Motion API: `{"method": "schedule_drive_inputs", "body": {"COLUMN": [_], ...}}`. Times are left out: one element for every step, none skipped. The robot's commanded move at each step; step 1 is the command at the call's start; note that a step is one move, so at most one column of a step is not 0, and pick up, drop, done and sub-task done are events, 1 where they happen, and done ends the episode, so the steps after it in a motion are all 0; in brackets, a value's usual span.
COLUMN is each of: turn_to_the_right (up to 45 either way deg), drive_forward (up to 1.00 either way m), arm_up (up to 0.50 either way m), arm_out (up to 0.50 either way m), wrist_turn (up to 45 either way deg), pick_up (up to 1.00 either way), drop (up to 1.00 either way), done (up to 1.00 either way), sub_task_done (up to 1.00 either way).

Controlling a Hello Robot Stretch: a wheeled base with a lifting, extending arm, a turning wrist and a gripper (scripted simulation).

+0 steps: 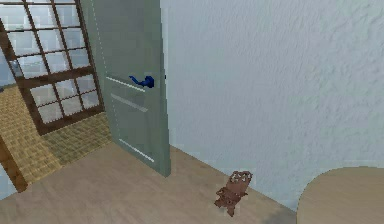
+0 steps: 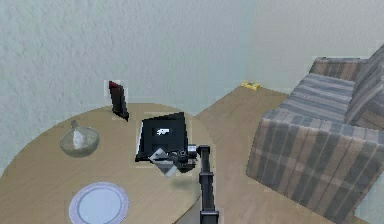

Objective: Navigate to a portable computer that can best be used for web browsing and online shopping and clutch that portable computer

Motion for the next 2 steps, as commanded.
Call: {"method": "schedule_drive_inputs", "body": {"turn_to_the_right": [0.0,0.0], "drive_forward": [0.00,0.00], "arm_up": [0.10,0.00], "arm_out": [0.00,0.00], "wrist_turn": [0.0,0.0], "pick_up": [0.00,0.00], "drop": [0.00,0.00], "done": [0.00,1.00], "sub_task_done": [0.00,0.00]}}
